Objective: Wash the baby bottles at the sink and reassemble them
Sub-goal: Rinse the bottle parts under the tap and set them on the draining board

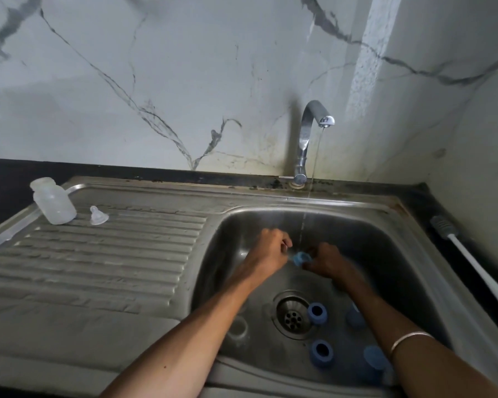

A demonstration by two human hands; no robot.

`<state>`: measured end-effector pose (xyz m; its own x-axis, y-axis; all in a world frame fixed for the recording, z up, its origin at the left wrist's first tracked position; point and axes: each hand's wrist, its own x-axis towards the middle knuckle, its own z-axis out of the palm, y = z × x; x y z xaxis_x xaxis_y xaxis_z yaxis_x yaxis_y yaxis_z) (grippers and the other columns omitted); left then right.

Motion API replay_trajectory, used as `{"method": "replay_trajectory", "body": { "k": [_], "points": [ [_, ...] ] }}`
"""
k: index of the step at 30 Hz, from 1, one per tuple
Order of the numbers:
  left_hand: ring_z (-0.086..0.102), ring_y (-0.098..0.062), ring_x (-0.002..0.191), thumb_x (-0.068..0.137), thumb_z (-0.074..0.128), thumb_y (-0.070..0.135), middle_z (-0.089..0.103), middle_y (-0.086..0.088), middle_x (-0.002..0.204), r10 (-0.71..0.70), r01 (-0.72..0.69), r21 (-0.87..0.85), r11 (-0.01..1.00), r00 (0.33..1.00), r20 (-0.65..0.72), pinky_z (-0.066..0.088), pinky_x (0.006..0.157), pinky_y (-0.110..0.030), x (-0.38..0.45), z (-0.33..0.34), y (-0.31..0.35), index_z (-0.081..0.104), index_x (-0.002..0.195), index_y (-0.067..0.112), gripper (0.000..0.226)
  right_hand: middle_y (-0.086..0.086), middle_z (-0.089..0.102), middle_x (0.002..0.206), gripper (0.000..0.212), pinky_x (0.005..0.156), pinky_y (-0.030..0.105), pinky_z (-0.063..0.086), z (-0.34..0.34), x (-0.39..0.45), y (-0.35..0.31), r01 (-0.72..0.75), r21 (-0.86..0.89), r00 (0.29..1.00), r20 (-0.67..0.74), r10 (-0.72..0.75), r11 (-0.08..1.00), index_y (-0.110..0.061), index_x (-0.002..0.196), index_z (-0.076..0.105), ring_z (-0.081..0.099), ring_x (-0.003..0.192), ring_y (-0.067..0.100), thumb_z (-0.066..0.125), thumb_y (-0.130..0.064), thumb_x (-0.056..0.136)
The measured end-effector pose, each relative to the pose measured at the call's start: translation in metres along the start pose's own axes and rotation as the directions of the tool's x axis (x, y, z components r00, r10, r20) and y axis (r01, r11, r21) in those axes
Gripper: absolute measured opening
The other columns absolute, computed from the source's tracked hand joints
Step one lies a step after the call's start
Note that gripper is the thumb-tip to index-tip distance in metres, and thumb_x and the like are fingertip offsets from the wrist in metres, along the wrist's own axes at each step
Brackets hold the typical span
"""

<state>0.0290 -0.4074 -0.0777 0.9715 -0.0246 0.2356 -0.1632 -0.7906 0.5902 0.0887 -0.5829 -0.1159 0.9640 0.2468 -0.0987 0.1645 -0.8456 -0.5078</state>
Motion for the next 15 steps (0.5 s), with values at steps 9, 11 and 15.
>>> {"method": "replay_trajectory", "body": {
  "k": [9, 11, 15],
  "points": [
    [0.067, -0.014, 0.101, 0.087, 0.057, -0.006, 0.074, -0.006, 0.109, -0.181, 0.148, -0.227, 0.963, 0.975, -0.132, 0.047, 0.09, -0.014, 0.02, 0.005, 0.014, 0.071, 0.12, 0.012, 0.041, -0.001, 0.069, 0.111, 0.036, 0.078, 0.022, 0.053, -0.038, -0.018, -0.034, 0.086, 0.51, 0.991, -0.135, -0.02, 0.856, -0.02, 0.121, 0.065, 0.065, 0.094, 0.007, 0.07, -0.032, 0.088],
    [0.066, -0.017, 0.107, 0.091, 0.055, -0.003, 0.072, -0.005, 0.115, -0.182, 0.136, -0.314, 0.94, 0.976, -0.12, 0.046, 0.093, -0.018, 0.026, 0.009, 0.022, 0.069, 0.124, 0.014, 0.039, -0.003, 0.07, 0.11, 0.036, 0.084, 0.026, 0.055, -0.046, -0.019, -0.037, 0.112, 0.559, 0.986, -0.167, -0.021, 0.821, -0.021, 0.119, 0.066, 0.066, 0.095, 0.007, 0.071, -0.033, 0.086],
    [0.074, -0.026, 0.089, 0.101, 0.049, 0.011, 0.074, -0.011, 0.103, -0.17, 0.114, -0.52, 0.847, 0.983, -0.063, 0.06, 0.084, -0.047, 0.033, 0.018, 0.025, 0.07, 0.117, 0.014, 0.026, -0.005, 0.07, 0.11, 0.04, 0.091, 0.035, 0.056, -0.051, -0.017, -0.033, 0.122, 0.628, 0.98, -0.2, 0.008, 0.769, -0.022, 0.12, 0.065, 0.067, 0.098, 0.009, 0.075, -0.033, 0.082]
  ]
}}
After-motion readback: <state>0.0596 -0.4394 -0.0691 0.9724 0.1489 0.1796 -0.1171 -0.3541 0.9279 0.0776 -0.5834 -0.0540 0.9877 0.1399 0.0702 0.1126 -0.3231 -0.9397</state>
